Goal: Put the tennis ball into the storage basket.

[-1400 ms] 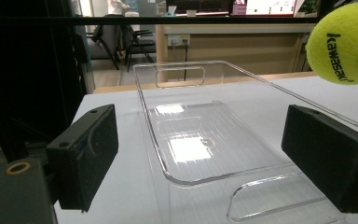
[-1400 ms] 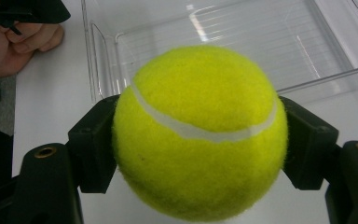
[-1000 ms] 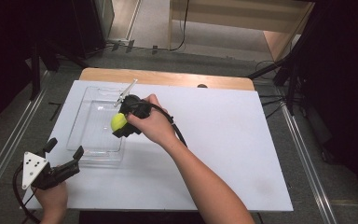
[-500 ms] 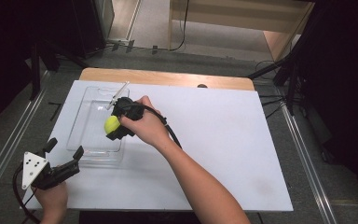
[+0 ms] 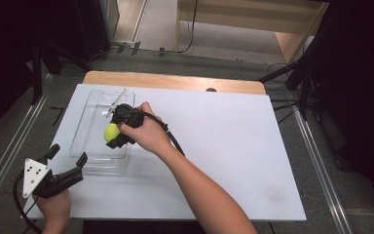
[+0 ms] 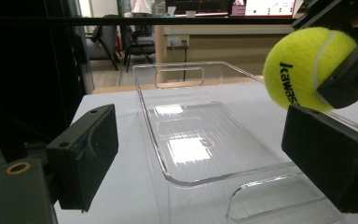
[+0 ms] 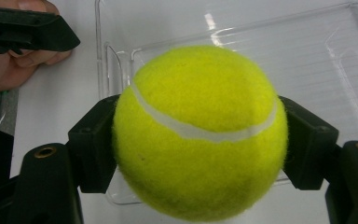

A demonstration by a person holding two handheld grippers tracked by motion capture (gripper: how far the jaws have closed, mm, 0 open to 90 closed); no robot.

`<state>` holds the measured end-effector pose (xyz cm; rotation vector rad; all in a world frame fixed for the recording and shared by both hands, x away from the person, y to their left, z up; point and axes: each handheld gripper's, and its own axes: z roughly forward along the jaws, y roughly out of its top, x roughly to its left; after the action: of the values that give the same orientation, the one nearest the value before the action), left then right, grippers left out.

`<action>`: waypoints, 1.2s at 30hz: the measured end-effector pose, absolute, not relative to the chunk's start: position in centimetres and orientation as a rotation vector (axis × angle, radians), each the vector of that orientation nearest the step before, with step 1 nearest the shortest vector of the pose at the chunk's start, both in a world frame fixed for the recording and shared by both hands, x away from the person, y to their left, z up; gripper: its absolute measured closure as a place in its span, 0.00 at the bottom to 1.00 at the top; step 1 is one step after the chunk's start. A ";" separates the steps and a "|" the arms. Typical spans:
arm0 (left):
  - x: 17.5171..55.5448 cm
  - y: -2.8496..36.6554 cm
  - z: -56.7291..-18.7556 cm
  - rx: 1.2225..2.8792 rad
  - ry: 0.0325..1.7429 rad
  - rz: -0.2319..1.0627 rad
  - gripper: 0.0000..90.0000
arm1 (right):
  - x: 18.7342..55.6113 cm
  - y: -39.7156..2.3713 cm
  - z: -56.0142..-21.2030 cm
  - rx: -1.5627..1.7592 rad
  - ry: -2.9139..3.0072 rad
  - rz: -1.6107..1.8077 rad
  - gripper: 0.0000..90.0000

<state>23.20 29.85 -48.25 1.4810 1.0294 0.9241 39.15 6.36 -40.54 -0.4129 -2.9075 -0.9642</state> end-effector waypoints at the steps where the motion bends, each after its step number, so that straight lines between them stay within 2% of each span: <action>1: 23.2 29.9 -48.3 1.484 1.030 0.925 0.13 | 39.2 6.4 -40.7 -0.410 -2.911 -0.969 0.26; 36: 23.3 29.9 -48.3 1.479 1.027 0.919 0.13 | 39.5 8.5 -43.6 -0.319 -3.025 -0.813 0.26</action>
<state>23.25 29.93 -48.27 1.4788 1.0272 0.9194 39.45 8.47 -43.57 -0.3194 -3.0249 -0.8128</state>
